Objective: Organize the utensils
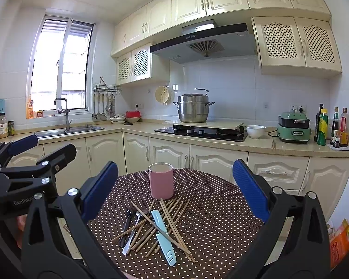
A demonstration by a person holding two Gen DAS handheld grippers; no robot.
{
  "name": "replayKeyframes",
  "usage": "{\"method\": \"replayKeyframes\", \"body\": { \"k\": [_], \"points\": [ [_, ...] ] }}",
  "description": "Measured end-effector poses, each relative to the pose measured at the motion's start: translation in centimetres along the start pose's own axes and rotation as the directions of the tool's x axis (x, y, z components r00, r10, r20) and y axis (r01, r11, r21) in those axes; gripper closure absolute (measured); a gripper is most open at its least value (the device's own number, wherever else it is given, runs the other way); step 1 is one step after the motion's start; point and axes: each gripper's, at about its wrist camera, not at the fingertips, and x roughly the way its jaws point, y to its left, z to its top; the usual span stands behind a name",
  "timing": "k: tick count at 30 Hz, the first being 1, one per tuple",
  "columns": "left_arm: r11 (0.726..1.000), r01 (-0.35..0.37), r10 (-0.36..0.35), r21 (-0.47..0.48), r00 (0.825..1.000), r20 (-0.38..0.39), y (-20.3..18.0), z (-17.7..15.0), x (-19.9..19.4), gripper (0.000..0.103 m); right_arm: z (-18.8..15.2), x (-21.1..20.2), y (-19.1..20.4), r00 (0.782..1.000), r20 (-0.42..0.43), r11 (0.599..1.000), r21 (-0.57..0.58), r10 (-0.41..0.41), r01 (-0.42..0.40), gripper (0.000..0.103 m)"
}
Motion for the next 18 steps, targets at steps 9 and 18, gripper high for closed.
{"method": "replayKeyframes", "body": {
  "k": [9,18],
  "points": [
    [1.000,0.009,-0.010,-0.009,0.997,-0.071,0.0,-1.2,2.8,0.004,-1.3,2.8,-0.5,0.996,-0.084,1.000,0.016,0.023,-0.022,0.006],
    [0.994,0.109,-0.107,-0.015,0.916,-0.386,2.0,-5.1,12.2,0.004,-4.8,11.3,-2.8,0.945,-0.327,0.999,-0.028,0.016,-0.026,0.006]
  ]
}}
